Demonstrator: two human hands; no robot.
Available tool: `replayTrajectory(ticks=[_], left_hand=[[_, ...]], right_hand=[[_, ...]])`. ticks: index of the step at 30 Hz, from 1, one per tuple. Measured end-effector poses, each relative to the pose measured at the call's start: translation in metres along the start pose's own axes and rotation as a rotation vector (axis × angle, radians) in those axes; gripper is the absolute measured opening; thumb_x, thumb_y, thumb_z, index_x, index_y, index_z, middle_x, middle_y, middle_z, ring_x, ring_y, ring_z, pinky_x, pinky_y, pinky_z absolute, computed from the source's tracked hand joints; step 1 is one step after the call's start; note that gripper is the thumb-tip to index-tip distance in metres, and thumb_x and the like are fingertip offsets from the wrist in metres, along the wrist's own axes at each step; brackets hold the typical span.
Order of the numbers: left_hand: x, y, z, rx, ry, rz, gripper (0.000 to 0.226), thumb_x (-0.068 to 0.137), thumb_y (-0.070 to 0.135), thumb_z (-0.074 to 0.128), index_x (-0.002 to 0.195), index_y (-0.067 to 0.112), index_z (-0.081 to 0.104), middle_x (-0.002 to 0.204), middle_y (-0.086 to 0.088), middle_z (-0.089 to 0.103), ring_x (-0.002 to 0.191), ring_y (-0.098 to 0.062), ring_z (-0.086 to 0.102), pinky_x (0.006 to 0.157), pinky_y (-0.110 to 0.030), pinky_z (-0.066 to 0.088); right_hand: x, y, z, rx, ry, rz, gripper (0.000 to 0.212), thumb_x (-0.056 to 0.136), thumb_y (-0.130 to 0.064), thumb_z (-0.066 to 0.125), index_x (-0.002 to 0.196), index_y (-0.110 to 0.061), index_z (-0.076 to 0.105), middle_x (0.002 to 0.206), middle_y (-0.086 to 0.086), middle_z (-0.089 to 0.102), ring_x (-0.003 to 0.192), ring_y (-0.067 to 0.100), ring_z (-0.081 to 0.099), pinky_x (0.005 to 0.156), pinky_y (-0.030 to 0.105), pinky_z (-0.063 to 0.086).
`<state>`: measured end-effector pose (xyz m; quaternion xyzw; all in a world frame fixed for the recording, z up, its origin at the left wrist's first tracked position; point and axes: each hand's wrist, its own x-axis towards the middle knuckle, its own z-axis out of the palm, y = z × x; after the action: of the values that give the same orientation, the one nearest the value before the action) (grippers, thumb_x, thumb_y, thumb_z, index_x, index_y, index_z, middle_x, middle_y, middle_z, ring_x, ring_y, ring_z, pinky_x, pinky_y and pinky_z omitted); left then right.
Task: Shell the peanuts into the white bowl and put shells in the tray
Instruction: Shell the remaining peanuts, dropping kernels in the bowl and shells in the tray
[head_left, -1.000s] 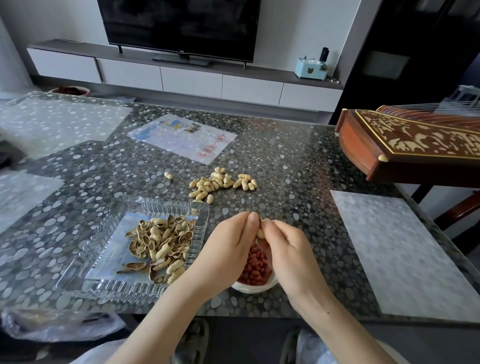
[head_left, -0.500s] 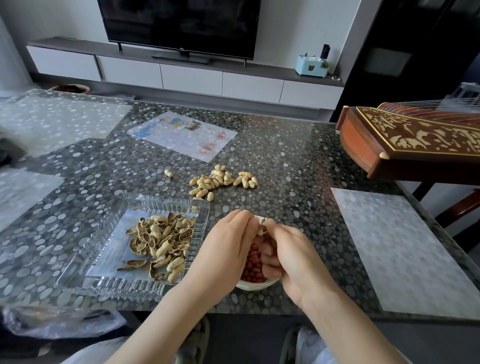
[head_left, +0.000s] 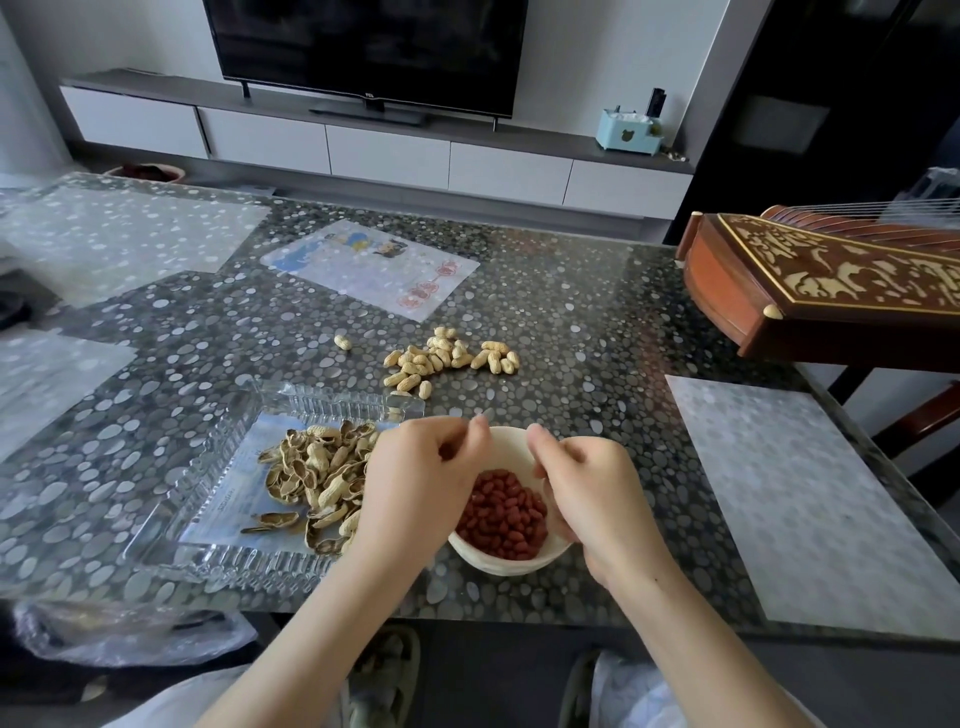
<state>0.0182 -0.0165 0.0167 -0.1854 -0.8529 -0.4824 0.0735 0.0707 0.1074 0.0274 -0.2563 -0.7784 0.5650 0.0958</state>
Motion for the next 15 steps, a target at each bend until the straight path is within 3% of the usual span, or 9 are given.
replayTrajectory(ticks=[2,5,9,12,13,15], left_hand=[[0.006,-0.004,-0.010,-0.016,0.002,-0.073,0.044,0.094,0.031,0.050,0.062,0.005,0.066,0.036,0.004,0.044,0.032,-0.009,0.028,0.037,-0.016,0.020],[0.021,-0.021,-0.034,0.023,0.021,-0.212,0.044,0.094,0.032,0.051,0.065,0.002,0.067,0.042,0.000,0.040,0.036,-0.012,0.024,0.042,-0.020,0.023],[0.038,-0.061,-0.075,0.171,0.067,-0.428,0.040,0.090,0.027,0.052,0.074,-0.007,0.066,0.042,-0.002,0.045,0.043,-0.017,0.028,0.048,-0.022,0.024],[0.042,-0.075,-0.089,0.269,0.046,-0.470,0.033,0.090,0.026,0.050,0.067,0.006,0.063,0.049,-0.006,0.039,0.047,-0.018,0.027,0.050,-0.023,0.022],[0.043,-0.077,-0.091,0.294,0.028,-0.472,0.032,0.090,0.025,0.050,0.064,0.009,0.060,0.049,-0.005,0.037,0.046,-0.018,0.027,0.049,-0.023,0.020],[0.044,-0.077,-0.092,0.325,-0.007,-0.473,0.035,0.090,0.023,0.051,0.058,0.010,0.053,0.044,-0.001,0.032,0.044,-0.019,0.024,0.048,-0.022,0.019]], right_hand=[[0.002,0.001,-0.003,0.031,0.004,-0.023,0.052,0.091,-0.036,0.057,0.070,0.012,0.053,0.052,0.005,0.038,0.046,0.013,0.033,0.044,0.025,0.027],[0.003,-0.007,-0.003,-0.011,-0.084,-0.158,0.043,0.092,-0.038,0.056,0.066,-0.005,0.062,0.045,-0.008,0.045,0.043,0.006,0.041,0.046,0.023,0.032],[0.008,-0.014,0.023,-0.354,-0.159,-0.516,0.046,0.094,-0.041,0.052,0.064,-0.007,0.060,0.051,0.006,0.054,0.047,0.017,0.048,0.049,0.034,0.038],[0.013,-0.022,0.050,-0.640,-0.216,-0.657,0.046,0.098,-0.038,0.046,0.056,-0.020,0.040,0.049,-0.006,0.039,0.044,0.010,0.038,0.044,0.023,0.028],[0.015,-0.025,0.058,-0.718,-0.241,-0.691,0.044,0.099,-0.039,0.044,0.059,-0.021,0.039,0.053,-0.009,0.039,0.047,0.007,0.038,0.046,0.020,0.027],[0.019,-0.028,0.074,-0.819,-0.262,-0.754,0.039,0.099,-0.042,0.042,0.071,-0.017,0.050,0.066,-0.007,0.054,0.059,0.011,0.052,0.054,0.023,0.040]])
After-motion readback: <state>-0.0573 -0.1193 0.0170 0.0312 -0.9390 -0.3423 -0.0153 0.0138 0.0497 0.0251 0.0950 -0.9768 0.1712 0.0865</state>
